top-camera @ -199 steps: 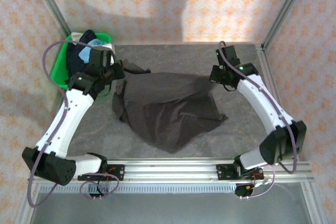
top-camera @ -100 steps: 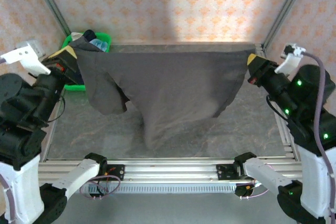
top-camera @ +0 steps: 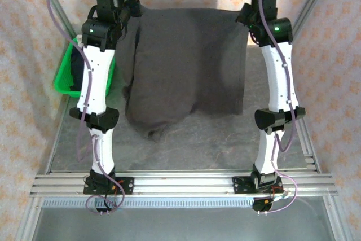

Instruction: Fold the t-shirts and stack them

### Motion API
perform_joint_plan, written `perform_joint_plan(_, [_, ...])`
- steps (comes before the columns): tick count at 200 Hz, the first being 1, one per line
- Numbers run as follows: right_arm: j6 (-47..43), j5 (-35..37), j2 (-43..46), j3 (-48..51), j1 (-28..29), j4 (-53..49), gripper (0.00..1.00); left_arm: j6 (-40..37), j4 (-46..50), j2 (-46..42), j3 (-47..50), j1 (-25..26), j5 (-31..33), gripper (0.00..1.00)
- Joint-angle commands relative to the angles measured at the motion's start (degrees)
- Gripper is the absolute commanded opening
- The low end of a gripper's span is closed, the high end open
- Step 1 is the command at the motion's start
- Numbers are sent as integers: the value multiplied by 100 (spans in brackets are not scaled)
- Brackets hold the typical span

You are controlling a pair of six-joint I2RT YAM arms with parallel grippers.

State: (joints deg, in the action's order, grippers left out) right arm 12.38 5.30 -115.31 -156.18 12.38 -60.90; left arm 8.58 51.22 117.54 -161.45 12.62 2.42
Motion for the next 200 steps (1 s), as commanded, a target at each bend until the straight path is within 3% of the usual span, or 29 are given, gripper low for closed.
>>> perform_joint_plan(1, [-239, 358, 873, -273, -106, 282, 0, -584, -1348, -1695, 955, -58, 639, 0])
perform_joint_plan(41, [-766, 510, 1863, 521, -140, 704, 0, -731, -1127, -2326, 1037, -57, 457, 0])
perform_joint_plan(56, [-859, 596, 2180, 1087, -140, 470, 0, -615, -877, -2696, 1590, -47, 173, 0])
perform_joint_plan(77, [-846, 372, 2982, 3115, -140, 558, 0, -355, -1389, -3774, 4108, 6, -166, 0])
perform_joint_plan(109, [-58, -289, 4412, 7308, -142, 1723, 0, 596, -2470, -5579, 8628, 375, 107, 0])
perform_joint_plan(126, [537, -656, 4719, 8805, -140, 1921, 0, 1231, -2375, -6301, 10234, 568, 398, 0])
perform_joint_plan(141, [1002, -1059, 4953, 9632, -140, 1838, 0, 1841, -2190, -6853, 11237, 640, 150, 0])
perform_joint_plan(161, [1365, -1141, 5039, 10268, -140, 1659, 0, 2575, -2107, -7509, 11892, 697, -98, 31])
perform_joint_plan(191, [1731, -1125, 5440, 10577, -140, 1233, 0, 2614, -1735, -7730, 11949, 707, 466, 53])
perform_joint_plan(200, [1779, -1072, 5630, 10608, -140, 1218, 9, 2562, -1680, -7554, 11835, 705, 586, 57])
